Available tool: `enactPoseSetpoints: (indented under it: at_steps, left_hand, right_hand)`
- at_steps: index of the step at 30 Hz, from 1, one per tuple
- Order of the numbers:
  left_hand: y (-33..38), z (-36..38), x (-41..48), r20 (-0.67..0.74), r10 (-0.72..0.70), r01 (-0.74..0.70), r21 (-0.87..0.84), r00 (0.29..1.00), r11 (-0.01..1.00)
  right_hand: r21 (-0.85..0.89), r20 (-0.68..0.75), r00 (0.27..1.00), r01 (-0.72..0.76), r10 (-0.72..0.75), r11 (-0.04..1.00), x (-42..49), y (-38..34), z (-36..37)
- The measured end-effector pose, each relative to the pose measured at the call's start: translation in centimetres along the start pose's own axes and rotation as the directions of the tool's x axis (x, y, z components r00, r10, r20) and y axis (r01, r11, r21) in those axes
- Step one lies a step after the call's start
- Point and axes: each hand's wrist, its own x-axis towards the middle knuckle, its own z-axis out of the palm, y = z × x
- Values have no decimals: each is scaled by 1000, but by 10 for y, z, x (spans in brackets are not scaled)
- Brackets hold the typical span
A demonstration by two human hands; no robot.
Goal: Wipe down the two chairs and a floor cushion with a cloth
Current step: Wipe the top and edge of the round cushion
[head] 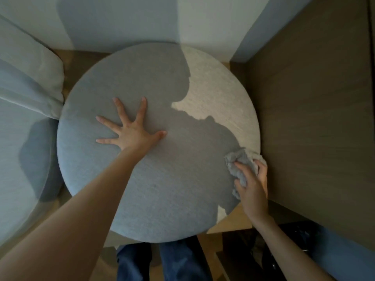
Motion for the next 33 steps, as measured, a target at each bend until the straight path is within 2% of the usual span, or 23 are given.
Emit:
enactPoseSetpoints:
  at_steps: [4, 6, 8, 10, 12, 14, 16, 19, 23, 26, 29, 31, 33]
  left_hand:
    - [-1, -2, -2, -2, 16, -16, -16, 1000, 1000]
    - [-2, -1, -1, -11, 24, -24, -24, 1000, 999]
    - [-4, 3, 0, -23, 30, -30, -23, 999, 999]
    - [-4, 6, 2, -31, 22, -23, -23, 999, 999]
    - [-4, 7, 5, -39, 10, -11, -18, 999, 1000]
    - [-3, 7, 6, -34, -4, 4, -12, 999, 1000]
    - [-5, 8, 8, -36, 1, -1, -4, 999, 1000]
    - [-6, 7, 10, -29, 1, -1, -6, 1000, 1000]
    - [-2, 4, 5, -15, 1, 0, 4, 1000, 1000]
    - [-2, 0, 3, -4, 6, -6, -2, 1000, 1000]
    - [-2, 0, 3, 11, 18, -17, -17, 1000, 1000]
    - [-3, 0, 2, 15, 18, -18, -20, 1000, 1000]
    - [-4, 0, 2, 1, 18, -18, -21, 1000, 1000]
  right_hand:
    - [47, -76, 991, -104, 107, 994, 6, -15, -9]
    - [113, -130, 991, -9, 24, 994, 38, -46, -16]
    - [153, -128, 984, 146, -127, 977, 83, -82, -19]
    - [45, -92, 965, 250, -246, 967, 143, -120, -12]
    - [-103, 4, 944, 328, -330, 939, 202, -154, 2]
    - [-171, 143, 920, 386, -365, 906, 238, -172, 24]
    - [-181, 193, 916, 387, -353, 904, 247, -173, 40]
    - [-79, 101, 914, 400, -392, 913, 230, -155, 42]
    - [33, 113, 927, 355, -357, 934, 168, -98, 31]
    - [26, 84, 940, 329, -330, 944, 90, -43, 18]
    - [2, 122, 956, 269, -267, 963, 26, -5, 5]
    - [-13, 123, 968, 223, -220, 975, 14, -1, -1]
    - [9, 56, 979, 196, -196, 981, 18, -15, -7]
